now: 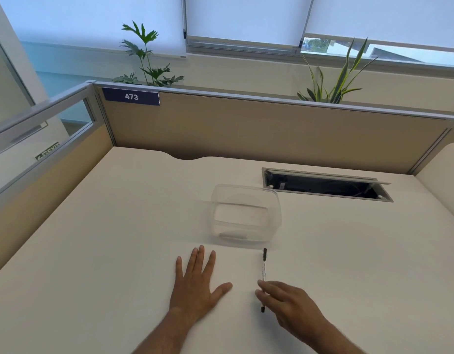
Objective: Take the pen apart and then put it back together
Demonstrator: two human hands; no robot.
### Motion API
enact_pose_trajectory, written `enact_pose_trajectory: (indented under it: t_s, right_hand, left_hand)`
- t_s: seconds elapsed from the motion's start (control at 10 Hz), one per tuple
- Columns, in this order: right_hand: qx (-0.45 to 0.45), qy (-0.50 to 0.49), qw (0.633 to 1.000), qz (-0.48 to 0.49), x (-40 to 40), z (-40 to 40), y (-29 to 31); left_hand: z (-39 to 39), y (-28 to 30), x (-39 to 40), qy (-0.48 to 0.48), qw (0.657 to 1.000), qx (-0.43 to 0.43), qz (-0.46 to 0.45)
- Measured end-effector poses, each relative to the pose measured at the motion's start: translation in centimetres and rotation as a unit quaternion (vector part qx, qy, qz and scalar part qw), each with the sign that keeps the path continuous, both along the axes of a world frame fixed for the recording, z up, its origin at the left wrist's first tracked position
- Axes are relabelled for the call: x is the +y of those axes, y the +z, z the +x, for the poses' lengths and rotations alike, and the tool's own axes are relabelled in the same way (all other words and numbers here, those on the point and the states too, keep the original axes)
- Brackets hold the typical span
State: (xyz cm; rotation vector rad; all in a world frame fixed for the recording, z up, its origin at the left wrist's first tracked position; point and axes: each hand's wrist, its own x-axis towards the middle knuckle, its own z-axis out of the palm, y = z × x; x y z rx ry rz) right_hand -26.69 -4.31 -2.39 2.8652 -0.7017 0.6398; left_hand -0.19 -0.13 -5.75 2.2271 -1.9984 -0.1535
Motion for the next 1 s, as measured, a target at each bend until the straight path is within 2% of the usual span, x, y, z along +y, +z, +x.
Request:
enact_pose_trajectory:
  t_s: [0.3,0.5,0.6,0.7,0.8,1.0]
  right_hand:
    - [0.044,0.012,0.998,-0.034,1.0,0.1,-1.8]
    - [0.077,-0.005,0.997,-0.022,1.4,0.1,-1.8]
    - [0.095,-0.002,0.995,0.010,1.5,0.1,-1.4]
    - [0.120,0.007,0.989,0.090,1.5,0.1,-0.6]
    - [0.131,-0.039,0.981,0.138,1.5,0.2,-1.0]
    - [0.091,-0.068,0.980,0.164,1.1,0.2,1.5]
  left_hand:
    - [0.1,-0.3,-0.1,0.002,1.000,-0.004,0.003]
    - [0.0,-0.5,-0.1,0.003,1.000,-0.012,-0.004]
    - [-0.1,-0.3,-0.1,0.000,1.000,-0.012,-0.004]
    - [0.0,-0.2,-0.1,0.001,1.000,-0.014,0.003]
    - [0.0,-0.2,-0.1,-0.001,1.000,-0.014,-0.004]
    - [-0.3,-0.1,0.3,0.004,1.000,0.002,-0.029]
